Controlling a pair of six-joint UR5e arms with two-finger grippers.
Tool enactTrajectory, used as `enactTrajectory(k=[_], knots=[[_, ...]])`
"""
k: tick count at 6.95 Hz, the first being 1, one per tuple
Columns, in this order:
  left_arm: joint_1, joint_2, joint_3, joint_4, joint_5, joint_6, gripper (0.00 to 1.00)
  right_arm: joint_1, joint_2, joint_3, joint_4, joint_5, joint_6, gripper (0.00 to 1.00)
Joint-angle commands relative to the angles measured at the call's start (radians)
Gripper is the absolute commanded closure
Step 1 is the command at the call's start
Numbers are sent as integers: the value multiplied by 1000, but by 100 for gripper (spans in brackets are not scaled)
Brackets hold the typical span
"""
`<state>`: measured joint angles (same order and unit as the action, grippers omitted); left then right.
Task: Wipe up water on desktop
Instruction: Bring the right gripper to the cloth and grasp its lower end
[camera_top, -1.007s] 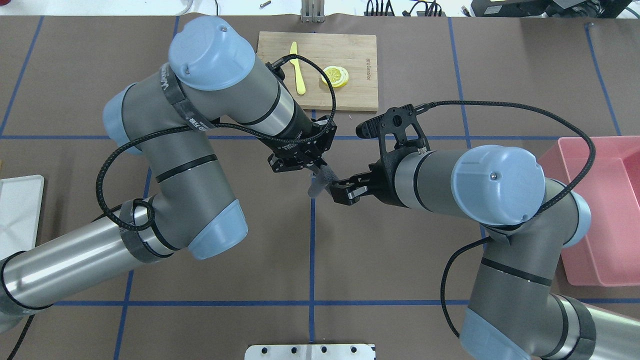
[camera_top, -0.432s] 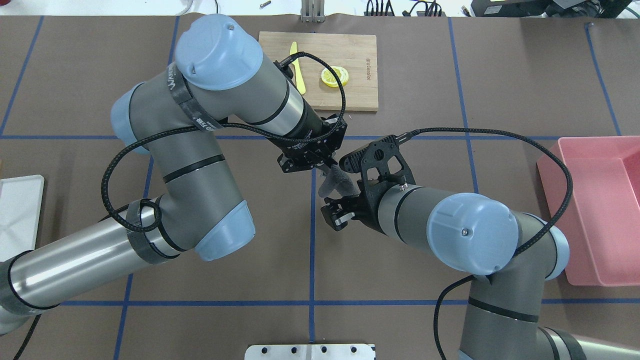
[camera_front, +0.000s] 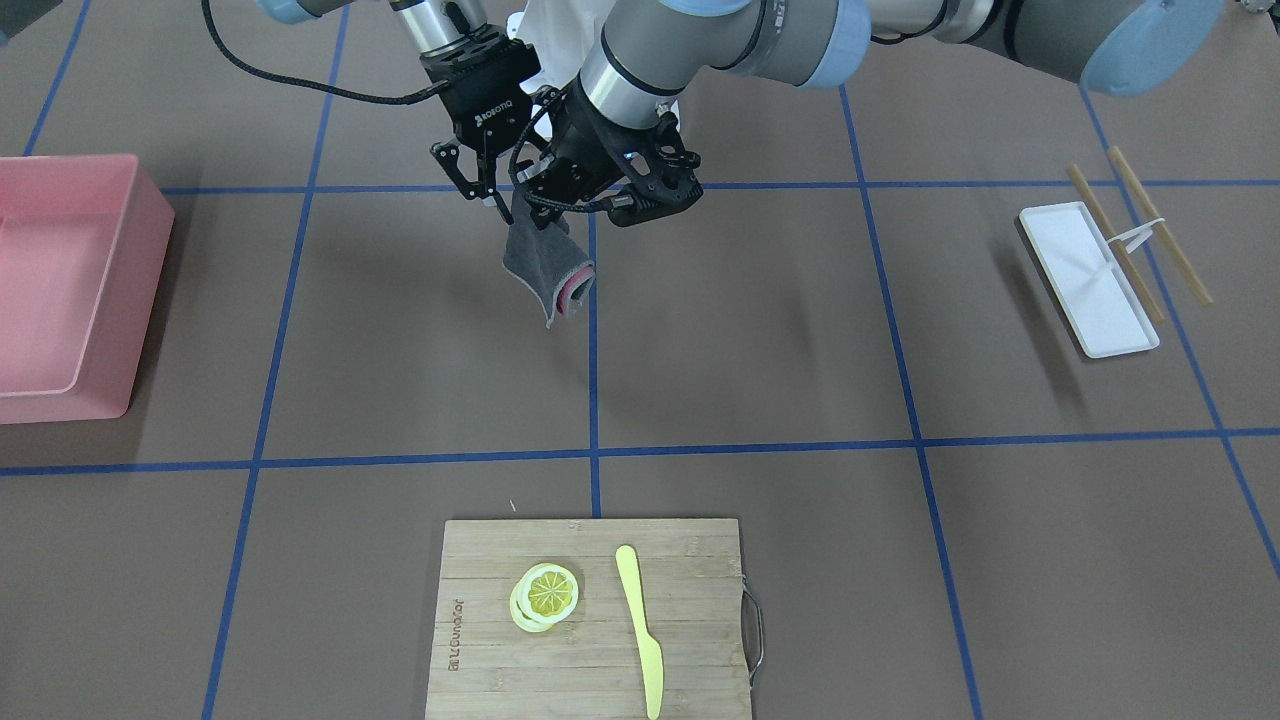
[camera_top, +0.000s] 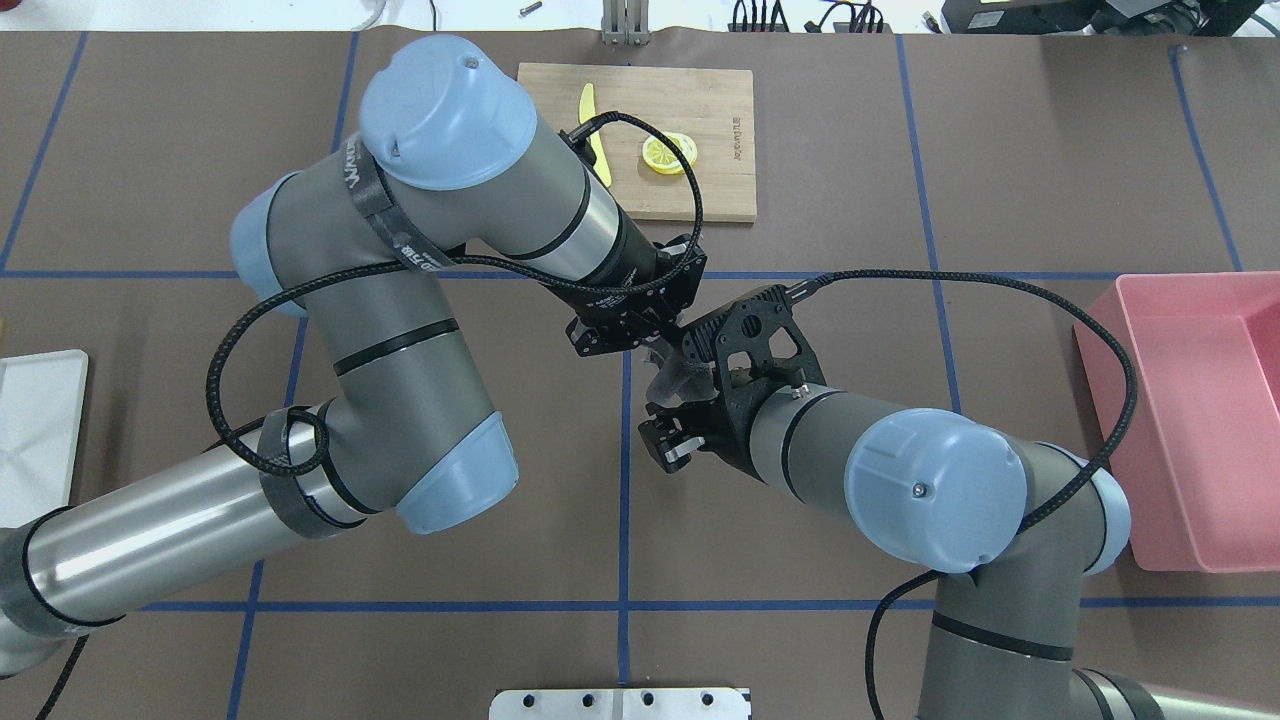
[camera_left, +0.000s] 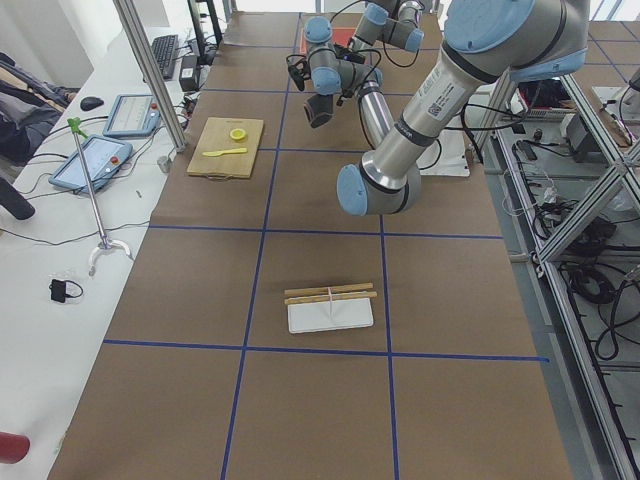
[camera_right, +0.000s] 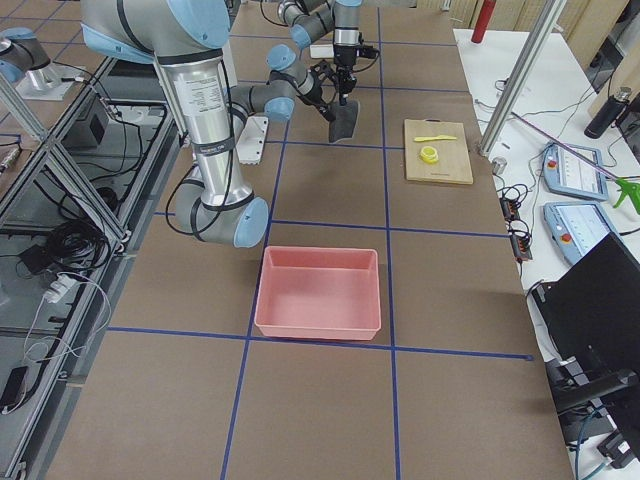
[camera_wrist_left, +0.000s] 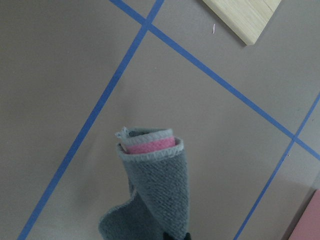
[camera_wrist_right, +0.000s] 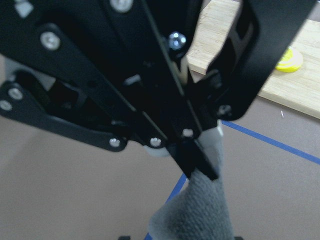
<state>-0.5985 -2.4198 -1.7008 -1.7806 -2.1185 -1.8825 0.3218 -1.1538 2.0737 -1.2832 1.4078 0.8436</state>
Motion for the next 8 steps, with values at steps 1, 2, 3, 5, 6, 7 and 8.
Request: enactTrajectory(k=[1, 2, 3, 5, 6, 7, 8], knots=[[5, -1, -14, 0, -6, -27, 100, -6, -3, 2, 2, -29, 2, 27], [5, 1, -23, 1, -8, -29, 100, -9, -6, 3, 13, -38, 2, 35], [5, 1, -23, 1, -8, -30, 100, -10, -6, 3, 21, -41, 14, 62], [5, 2, -23, 0, -6, -46, 100, -12, -35, 54, 25, -39, 18, 100], [3, 10, -22, -28, -6, -70, 100, -12, -38, 63, 25, -39, 23, 100], [3, 13, -19, -61, -6, -85, 98, -12, -37, 63, 25, -35, 50, 100], [3, 13, -20, -60, 2, -83, 50, -12, -38, 71, 25, -35, 60, 100]])
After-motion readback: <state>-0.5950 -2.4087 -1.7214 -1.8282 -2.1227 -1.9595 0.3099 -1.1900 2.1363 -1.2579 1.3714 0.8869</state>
